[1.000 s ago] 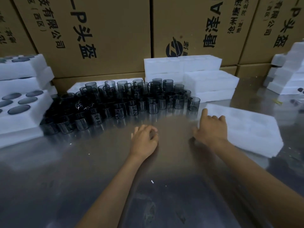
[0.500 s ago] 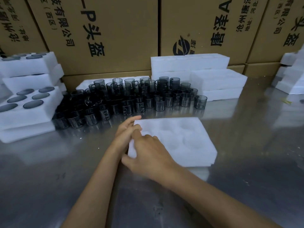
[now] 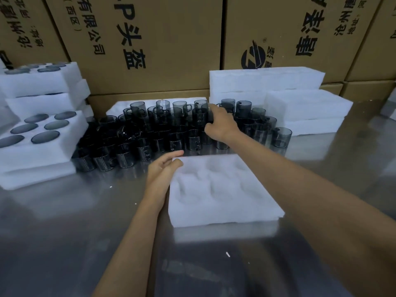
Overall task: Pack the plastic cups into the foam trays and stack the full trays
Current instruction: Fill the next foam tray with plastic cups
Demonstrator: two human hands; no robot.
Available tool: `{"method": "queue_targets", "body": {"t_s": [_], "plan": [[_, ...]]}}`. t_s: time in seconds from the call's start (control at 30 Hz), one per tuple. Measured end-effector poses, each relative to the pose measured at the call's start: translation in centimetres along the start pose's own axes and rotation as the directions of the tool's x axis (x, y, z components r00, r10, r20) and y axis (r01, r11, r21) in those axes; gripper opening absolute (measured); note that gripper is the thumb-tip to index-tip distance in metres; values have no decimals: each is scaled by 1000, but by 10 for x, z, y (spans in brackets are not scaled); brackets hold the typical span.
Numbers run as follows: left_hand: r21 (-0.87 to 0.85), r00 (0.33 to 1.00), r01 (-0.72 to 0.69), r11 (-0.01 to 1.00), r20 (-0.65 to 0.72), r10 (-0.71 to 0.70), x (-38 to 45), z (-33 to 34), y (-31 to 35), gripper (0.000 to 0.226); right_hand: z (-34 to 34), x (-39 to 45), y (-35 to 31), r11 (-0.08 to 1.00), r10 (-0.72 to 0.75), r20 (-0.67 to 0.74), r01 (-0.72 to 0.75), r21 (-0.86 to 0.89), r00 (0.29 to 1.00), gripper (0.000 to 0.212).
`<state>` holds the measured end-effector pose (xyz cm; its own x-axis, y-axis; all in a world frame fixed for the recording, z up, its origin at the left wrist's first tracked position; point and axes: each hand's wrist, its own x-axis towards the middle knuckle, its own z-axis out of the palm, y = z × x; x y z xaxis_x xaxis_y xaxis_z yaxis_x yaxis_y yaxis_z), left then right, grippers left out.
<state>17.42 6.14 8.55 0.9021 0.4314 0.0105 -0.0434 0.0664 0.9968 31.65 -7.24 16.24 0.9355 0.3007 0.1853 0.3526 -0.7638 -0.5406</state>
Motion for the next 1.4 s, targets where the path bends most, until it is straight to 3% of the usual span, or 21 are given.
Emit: {"method": "queue_targets", "body": {"t_s": [0.1,0.27,0.37,0.53,0.63,0.7,0.8,0.93,1.03,1.2,1.4], "plan": [[-4,1000,15,1000,2,-15,5,3,-1,22,20,28,5,992,47,39,-42,-115,998,75],[-11,999,19,1000,45,-18,9,2,-2,24,40,50,14,961,-82,-167,33,-276,983,35],[2,997,19,1000,68,-20,7,2,1,26,43,43,12,952,-159,-220,90,-294,963,25],[51,992,37,998,121,-43,2,-2,8,28,25,-8,8,967,-251,-356,247,-57,900,16],[112,983,32,993,177,-51,-3,-1,12,31,12,-59,6,916,-300,-395,378,137,868,12],[69,988,-31,997,156,20,-7,2,17,34,6,-93,6,891,-300,-419,409,198,857,14],[126,959,-283,951,46,279,-15,2,31,40,1,-135,7,874,-299,-462,434,217,835,13],[276,828,-555,785,275,489,-42,5,39,62,3,-167,4,864,-342,-535,482,143,773,15],[363,807,-589,722,312,501,-56,9,44,70,8,-175,3,852,-395,-521,514,101,757,17],[521,795,-589,618,232,561,-60,7,48,61,5,-180,10,817,-305,-419,462,346,855,52],[458,860,-494,739,133,492,-49,3,32,56,5,-176,16,785,-180,-208,268,559,961,54]]}}
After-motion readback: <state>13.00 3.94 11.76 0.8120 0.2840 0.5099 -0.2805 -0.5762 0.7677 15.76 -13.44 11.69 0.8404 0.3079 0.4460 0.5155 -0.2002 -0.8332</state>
